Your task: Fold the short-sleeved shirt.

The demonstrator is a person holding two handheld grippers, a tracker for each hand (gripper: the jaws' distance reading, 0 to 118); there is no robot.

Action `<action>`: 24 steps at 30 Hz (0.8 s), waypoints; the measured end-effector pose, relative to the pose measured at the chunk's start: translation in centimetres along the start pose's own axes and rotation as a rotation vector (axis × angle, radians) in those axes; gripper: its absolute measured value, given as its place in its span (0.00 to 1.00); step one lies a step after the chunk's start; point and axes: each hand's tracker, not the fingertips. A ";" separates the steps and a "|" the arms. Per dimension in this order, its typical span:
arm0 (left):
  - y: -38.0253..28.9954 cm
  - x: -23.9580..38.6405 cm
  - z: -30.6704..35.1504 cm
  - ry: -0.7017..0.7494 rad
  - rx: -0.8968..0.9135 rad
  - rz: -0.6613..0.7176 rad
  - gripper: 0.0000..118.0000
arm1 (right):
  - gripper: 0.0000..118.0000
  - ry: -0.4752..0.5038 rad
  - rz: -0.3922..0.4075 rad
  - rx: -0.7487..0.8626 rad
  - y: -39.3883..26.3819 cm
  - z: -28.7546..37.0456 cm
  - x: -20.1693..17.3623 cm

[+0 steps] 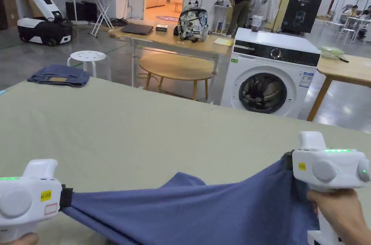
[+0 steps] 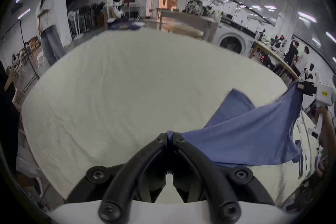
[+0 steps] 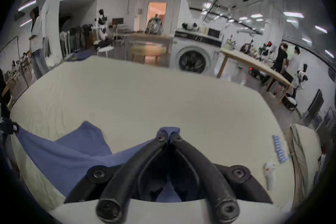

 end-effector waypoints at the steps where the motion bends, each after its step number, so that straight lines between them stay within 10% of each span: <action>1: 1.1 0.4 0.6 -0.011 0.022 -0.009 0.00 | 0.00 -0.017 -0.013 0.025 0.7 1.4 0.7; 24: 27.5 16.0 12.4 -0.020 0.467 -0.248 0.00 | 0.00 -0.324 -0.105 0.429 16.8 18.4 12.3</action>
